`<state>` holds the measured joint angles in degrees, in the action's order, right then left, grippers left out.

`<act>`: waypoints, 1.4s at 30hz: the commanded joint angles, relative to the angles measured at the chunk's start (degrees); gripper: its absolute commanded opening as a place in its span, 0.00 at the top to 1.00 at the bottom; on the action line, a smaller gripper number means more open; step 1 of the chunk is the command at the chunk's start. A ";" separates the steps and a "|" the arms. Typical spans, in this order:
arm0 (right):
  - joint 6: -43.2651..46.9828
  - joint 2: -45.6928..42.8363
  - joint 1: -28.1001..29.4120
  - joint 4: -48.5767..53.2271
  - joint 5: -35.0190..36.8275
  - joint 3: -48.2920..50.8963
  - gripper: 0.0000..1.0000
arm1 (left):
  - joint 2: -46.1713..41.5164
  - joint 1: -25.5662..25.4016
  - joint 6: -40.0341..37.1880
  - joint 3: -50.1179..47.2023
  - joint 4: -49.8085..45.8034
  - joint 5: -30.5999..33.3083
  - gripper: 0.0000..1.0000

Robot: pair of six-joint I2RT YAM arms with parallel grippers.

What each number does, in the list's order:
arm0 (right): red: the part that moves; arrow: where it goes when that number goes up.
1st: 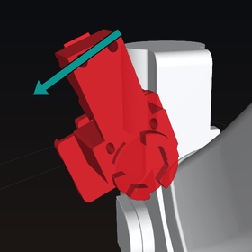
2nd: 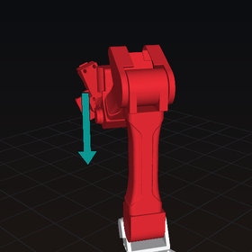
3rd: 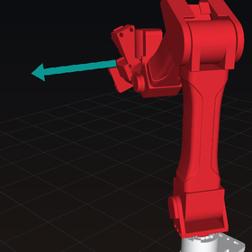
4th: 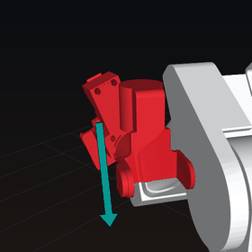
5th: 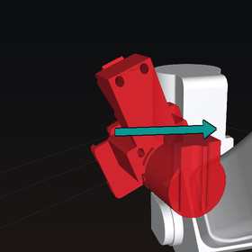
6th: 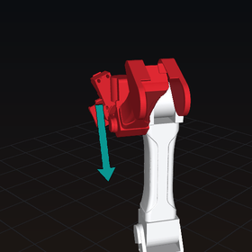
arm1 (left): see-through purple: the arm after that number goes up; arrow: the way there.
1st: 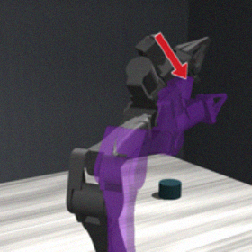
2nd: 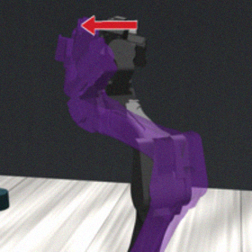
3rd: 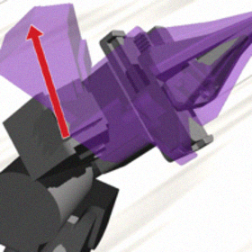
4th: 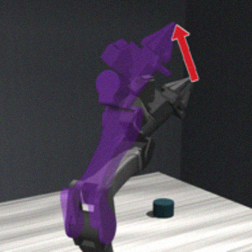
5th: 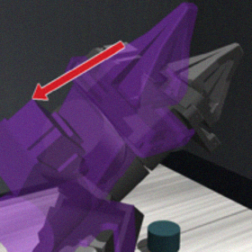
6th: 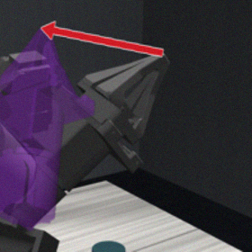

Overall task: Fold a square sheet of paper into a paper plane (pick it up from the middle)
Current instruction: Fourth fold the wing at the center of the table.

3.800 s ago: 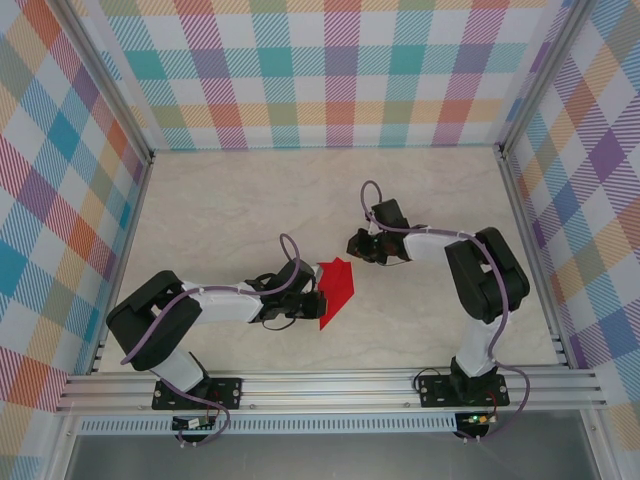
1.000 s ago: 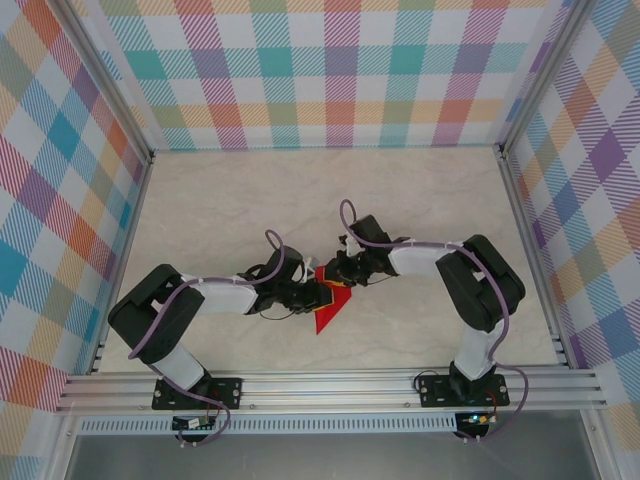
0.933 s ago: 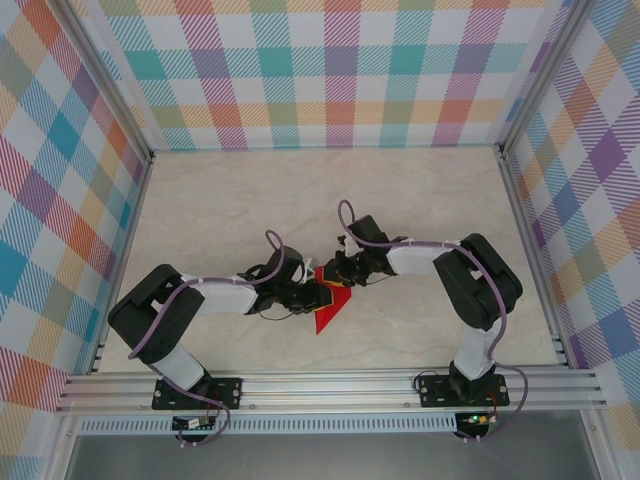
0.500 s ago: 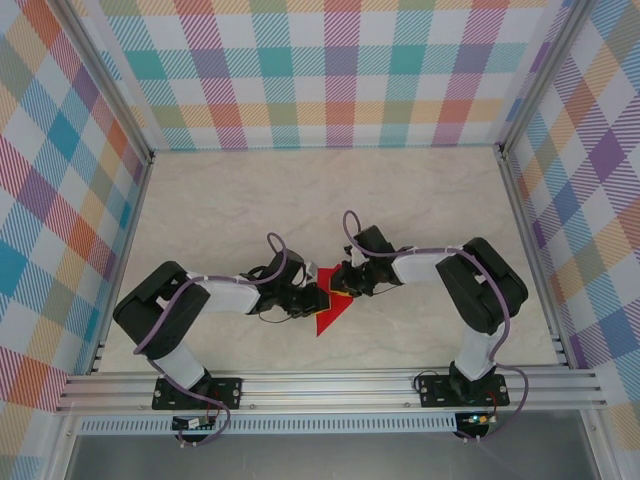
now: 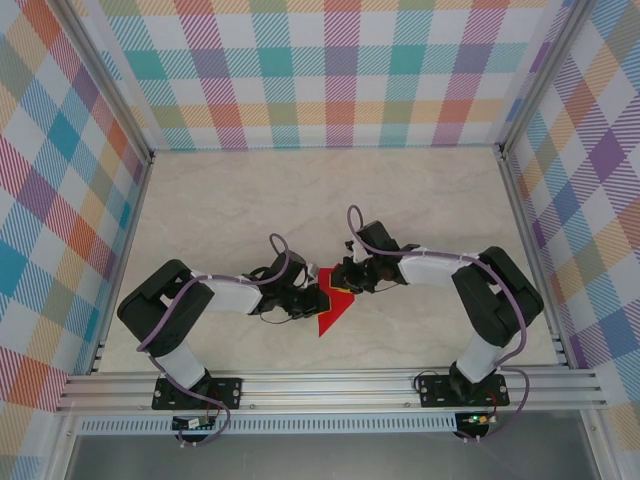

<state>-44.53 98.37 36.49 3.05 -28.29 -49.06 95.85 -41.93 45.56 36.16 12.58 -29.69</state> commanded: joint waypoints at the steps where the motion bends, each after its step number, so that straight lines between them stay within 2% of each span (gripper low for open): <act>1: -1.07 3.74 0.68 -3.07 -3.25 -2.31 0.85 | 1.10 -1.06 -1.22 -0.90 -2.55 0.92 0.86; 9: -0.53 8.90 0.78 -1.28 1.12 -2.16 0.88 | -0.76 -1.13 -1.06 -0.92 -2.33 0.00 0.85; 15: -0.38 8.95 0.78 -1.34 2.36 -0.46 0.88 | -3.39 -1.10 2.40 -0.19 4.71 -4.78 0.81; 21: -0.09 9.10 0.78 -0.90 2.81 -0.58 0.88 | -0.09 -1.02 3.04 2.24 3.44 -3.80 0.81; 29: -0.02 10.01 0.78 -1.10 2.83 -0.69 0.88 | 1.84 -1.00 4.16 -3.97 4.13 -1.20 0.83; 37: 0.32 10.07 0.78 -0.36 3.94 -0.51 0.88 | -0.94 -1.57 4.01 -9.89 5.93 -5.47 0.82; 42: 0.24 10.39 0.78 -0.43 3.95 -0.60 0.88 | -4.10 -2.91 0.78 -9.39 1.39 -7.04 0.80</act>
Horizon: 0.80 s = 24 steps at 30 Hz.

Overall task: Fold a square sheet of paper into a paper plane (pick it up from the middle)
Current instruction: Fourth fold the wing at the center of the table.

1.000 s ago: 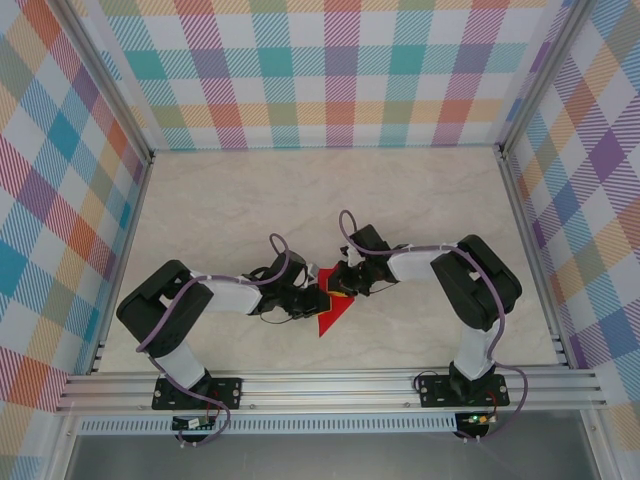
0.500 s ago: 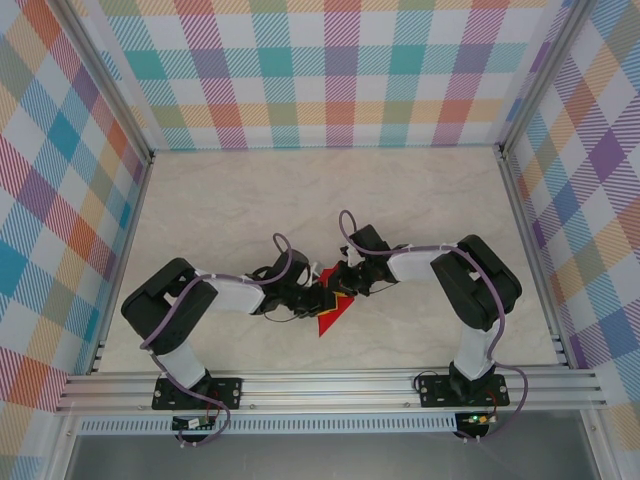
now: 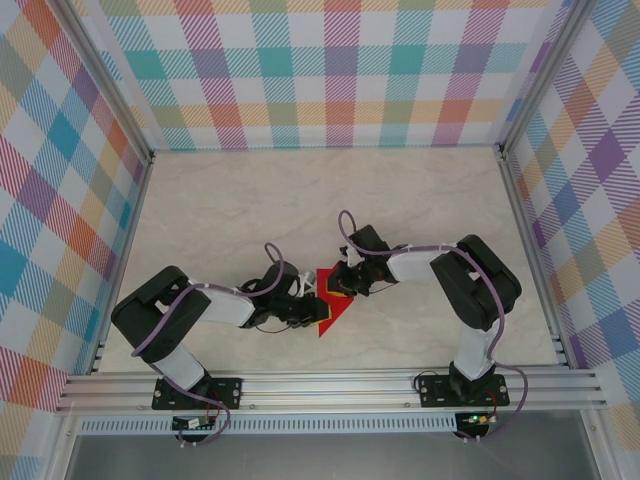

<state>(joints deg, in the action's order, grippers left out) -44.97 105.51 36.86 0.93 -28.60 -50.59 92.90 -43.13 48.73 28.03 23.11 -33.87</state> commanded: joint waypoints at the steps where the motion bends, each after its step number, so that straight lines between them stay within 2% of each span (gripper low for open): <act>1: 0.66 3.33 0.40 1.72 4.25 0.93 0.88 | -1.47 -2.01 -3.79 -0.15 -11.96 -2.53 0.80; 9: 0.70 2.77 0.40 2.43 4.52 0.76 0.88 | -3.75 -2.82 -7.09 2.35 -20.58 -0.35 0.80; 21: 0.61 2.20 0.40 2.77 4.35 0.77 0.87 | -5.05 -3.73 -9.31 2.90 -25.70 -0.51 0.79; 24: 0.41 1.35 0.40 2.83 3.91 0.44 0.87 | -7.20 -4.07 -10.55 4.38 -29.06 1.41 0.79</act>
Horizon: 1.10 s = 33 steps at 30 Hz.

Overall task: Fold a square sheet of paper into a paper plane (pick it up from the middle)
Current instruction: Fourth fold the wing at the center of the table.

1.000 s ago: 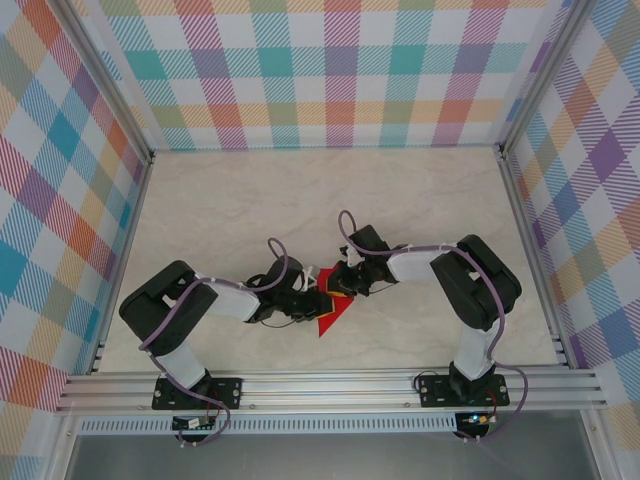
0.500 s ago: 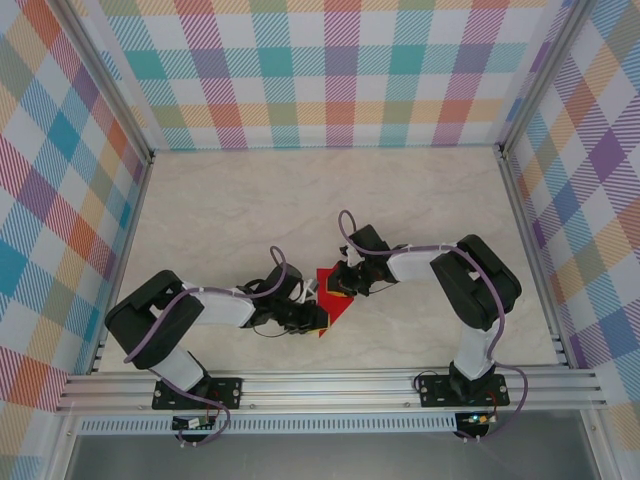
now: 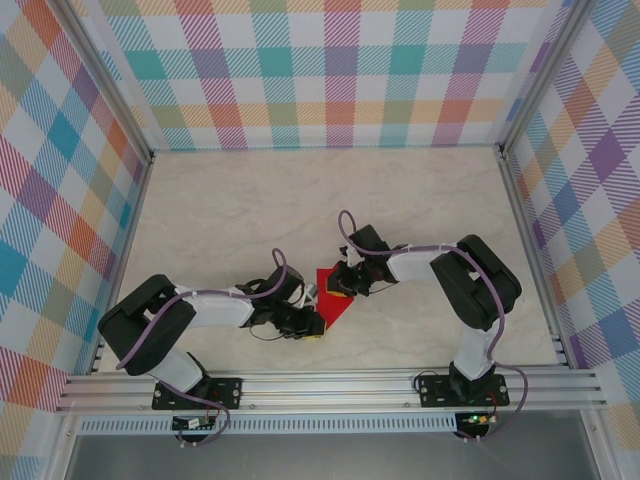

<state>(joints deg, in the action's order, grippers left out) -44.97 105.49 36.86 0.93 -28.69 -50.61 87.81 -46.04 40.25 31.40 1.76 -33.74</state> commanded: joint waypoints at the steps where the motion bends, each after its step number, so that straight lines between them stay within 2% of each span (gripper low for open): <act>1: 0.47 0.91 0.40 3.06 3.88 0.15 0.87 | -3.72 -1.19 -2.26 1.35 -8.44 2.11 0.79; 7: 1.54 -5.32 0.40 7.27 4.82 -2.48 0.82 | -16.57 0.39 -2.62 3.87 -16.38 14.29 0.80; 12: 2.71 -12.63 -0.17 15.42 11.94 -3.31 0.74 | -19.72 4.88 -1.44 5.60 -19.71 19.35 0.77; 20: -0.10 -22.54 -1.18 17.45 18.30 4.28 0.68 | -12.73 5.76 -1.49 11.00 -15.82 19.05 0.73; 24: -2.43 -26.46 -1.18 17.43 20.96 8.81 0.61 | -8.92 5.86 -1.84 12.84 -16.25 19.73 0.73; 33: -5.30 -26.17 -1.18 14.07 17.99 12.32 0.60 | -3.10 5.84 -2.00 14.66 -12.94 18.58 0.67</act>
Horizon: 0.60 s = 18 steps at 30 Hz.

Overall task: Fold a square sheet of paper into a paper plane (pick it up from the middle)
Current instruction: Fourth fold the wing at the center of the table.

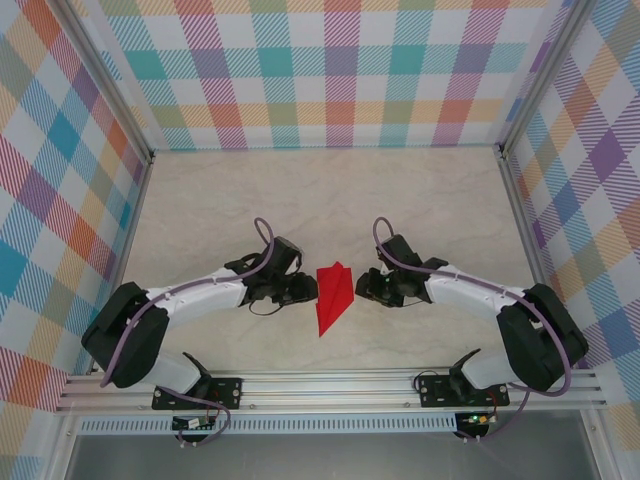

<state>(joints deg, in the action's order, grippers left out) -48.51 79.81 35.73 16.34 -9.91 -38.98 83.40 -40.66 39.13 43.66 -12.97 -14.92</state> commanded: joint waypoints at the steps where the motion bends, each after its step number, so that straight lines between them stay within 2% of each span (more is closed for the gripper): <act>1: -1.92 -0.36 -0.06 -1.56 -1.06 0.79 0.60 | 1.91 0.48 -1.13 2.95 1.73 -0.54 0.67; 6: -1.96 0.95 -0.04 -2.42 -2.91 0.83 0.59 | 4.34 0.41 -1.40 5.32 -0.80 1.80 0.62; 18: -2.51 2.56 0.05 -5.35 -5.73 1.42 0.57 | 10.59 -0.11 -3.17 10.53 -6.28 1.48 0.56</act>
<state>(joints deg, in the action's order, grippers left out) -50.43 81.25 35.73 12.25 -14.09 -37.91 92.86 -40.71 37.63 52.21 -16.36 -13.82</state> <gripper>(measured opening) 0.428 0.437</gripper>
